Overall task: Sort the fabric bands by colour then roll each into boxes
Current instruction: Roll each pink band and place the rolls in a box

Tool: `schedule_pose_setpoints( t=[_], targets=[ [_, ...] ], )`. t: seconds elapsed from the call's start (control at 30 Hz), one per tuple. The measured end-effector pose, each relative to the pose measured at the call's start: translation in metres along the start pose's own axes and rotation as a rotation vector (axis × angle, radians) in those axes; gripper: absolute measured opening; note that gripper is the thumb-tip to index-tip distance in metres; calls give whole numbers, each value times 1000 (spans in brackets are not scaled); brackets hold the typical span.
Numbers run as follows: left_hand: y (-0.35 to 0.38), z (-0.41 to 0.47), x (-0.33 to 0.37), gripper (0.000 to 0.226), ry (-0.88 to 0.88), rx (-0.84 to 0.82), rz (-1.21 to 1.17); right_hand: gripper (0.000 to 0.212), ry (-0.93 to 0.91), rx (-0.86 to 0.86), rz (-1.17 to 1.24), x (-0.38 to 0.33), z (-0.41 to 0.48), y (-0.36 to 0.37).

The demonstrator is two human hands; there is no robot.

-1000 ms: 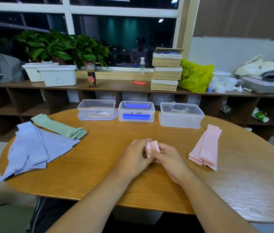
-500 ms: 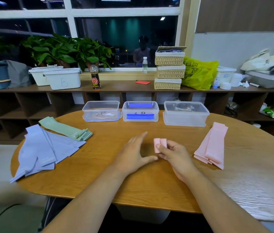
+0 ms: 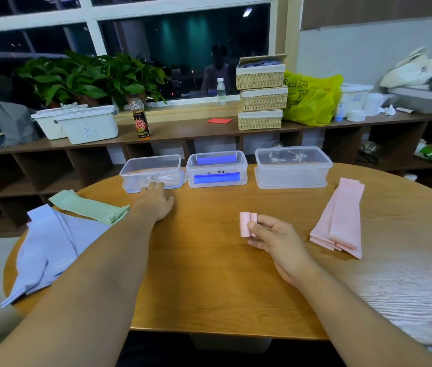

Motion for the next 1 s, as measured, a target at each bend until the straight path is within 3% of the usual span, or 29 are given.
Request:
schedule_pose_setpoints(
  t=[0.33,0.6,0.77,1.0],
  targets=[
    [15,13,-2,63,-26,-92,-5,25,-2,-12,-21,0,0,2],
    [20,-58,20,52,15,132,125,23,14,-28,-22,-3,-2,6],
    [16,-77,29,43,115,182,-9,22,22,-24,-27,-2,-3,4],
    [10,-134,42,11,274,300,-145,25,26,-29,-30,-2,-2,5]
  ],
)
Point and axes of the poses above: each hand's wrist, its own z-axis towards the middle knuckle, its own y-axis out of the palm, x = y × z, the point moved 9 cm from there along z, towards the middle knuckle, and after that the axes turned 3 degrees about -x, right-handed, at the moved point
